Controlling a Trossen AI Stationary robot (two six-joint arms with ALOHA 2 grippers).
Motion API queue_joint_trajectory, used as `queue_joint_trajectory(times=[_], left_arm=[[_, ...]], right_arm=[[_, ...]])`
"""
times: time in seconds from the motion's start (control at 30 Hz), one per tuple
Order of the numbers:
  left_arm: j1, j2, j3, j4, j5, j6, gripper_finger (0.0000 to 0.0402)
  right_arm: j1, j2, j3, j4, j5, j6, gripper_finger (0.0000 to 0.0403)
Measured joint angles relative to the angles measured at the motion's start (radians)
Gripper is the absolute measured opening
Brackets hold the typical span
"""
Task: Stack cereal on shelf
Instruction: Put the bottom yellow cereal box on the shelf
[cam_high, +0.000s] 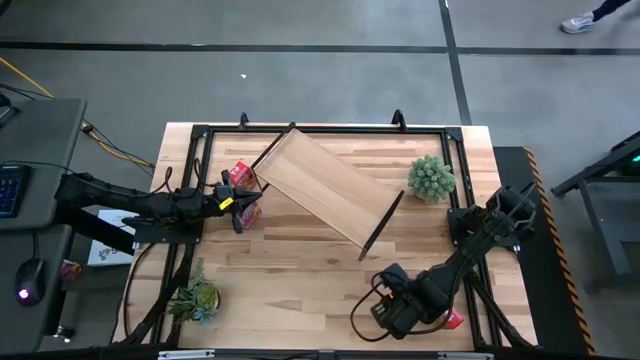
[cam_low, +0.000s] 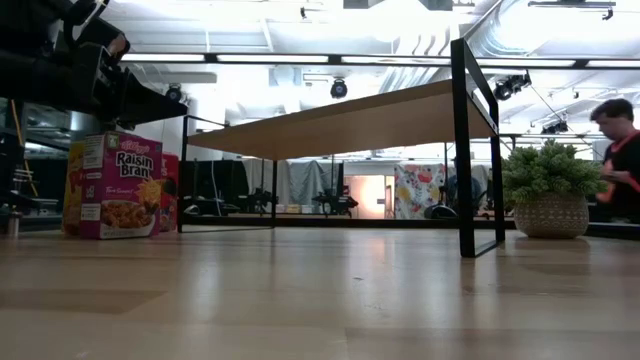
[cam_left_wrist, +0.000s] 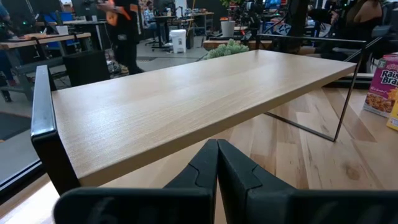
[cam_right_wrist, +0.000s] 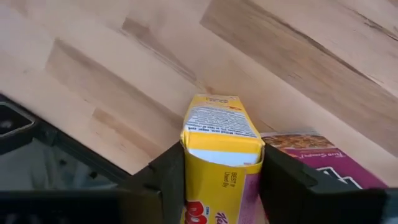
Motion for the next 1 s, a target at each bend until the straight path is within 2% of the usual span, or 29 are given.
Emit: queue_joint_trajectory(times=[0.1, 0.23, 0.43, 0.57, 0.67, 0.73, 1.0], left_arm=[[0.000, 0.000, 0.000, 0.000, 0.000, 0.000, 0.0001], [0.000, 0.000, 0.000, 0.000, 0.000, 0.000, 0.0001], [0.000, 0.000, 0.000, 0.000, 0.000, 0.000, 0.0001], [0.000, 0.000, 0.000, 0.000, 0.000, 0.000, 0.0001], [0.000, 0.000, 0.000, 0.000, 0.000, 0.000, 0.0001], [0.000, 0.000, 0.000, 0.000, 0.000, 0.000, 0.0001], [0.000, 0.000, 0.000, 0.000, 0.000, 0.000, 0.0001]], right_arm=[[-0.011, -0.015, 0.000, 0.055, 0.001, -0.066, 0.0147], [-0.045, -0.063, 0.000, 0.251, 0.065, -0.238, 0.0147], [-0.133, -0.155, 0.000, 0.614, 0.171, -0.632, 0.0147], [-0.214, -0.222, 0.005, 0.684, 0.218, -0.872, 0.0147], [-0.276, -0.252, 0.057, 0.568, 0.252, -0.982, 0.0147], [-0.320, -0.258, 0.129, 0.431, 0.274, -1.022, 0.0147], [-0.461, -0.187, 0.534, -0.202, 0.355, -1.083, 0.0147]])
